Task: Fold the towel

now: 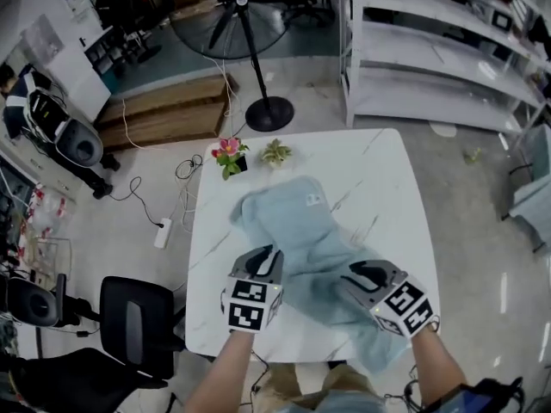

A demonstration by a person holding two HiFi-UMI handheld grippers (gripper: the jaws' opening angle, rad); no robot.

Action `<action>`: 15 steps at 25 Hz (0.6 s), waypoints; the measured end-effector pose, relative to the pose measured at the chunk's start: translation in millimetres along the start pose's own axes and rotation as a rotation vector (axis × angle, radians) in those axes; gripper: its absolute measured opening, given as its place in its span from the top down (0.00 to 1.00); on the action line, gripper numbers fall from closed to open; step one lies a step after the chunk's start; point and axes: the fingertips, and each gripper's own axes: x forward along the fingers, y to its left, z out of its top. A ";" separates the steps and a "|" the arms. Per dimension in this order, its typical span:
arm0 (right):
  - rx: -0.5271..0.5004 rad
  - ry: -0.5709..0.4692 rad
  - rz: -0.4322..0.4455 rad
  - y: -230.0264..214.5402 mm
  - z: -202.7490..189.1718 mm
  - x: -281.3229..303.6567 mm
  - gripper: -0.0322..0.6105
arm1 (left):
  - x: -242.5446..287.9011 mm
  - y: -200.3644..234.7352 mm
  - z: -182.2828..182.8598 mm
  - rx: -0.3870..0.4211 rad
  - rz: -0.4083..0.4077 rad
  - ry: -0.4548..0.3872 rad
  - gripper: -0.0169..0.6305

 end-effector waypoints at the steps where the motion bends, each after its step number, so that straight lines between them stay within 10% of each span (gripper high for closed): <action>1: 0.018 -0.002 -0.006 1.6 0.2 7.9 0.77 | 6.3 19.9 -0.6 0.008 0.011 -0.002 0.86; 15: 0.124 0.088 -0.116 5.4 -0.5 76.4 0.78 | 78.7 176.4 -24.2 -0.016 -0.001 0.070 0.72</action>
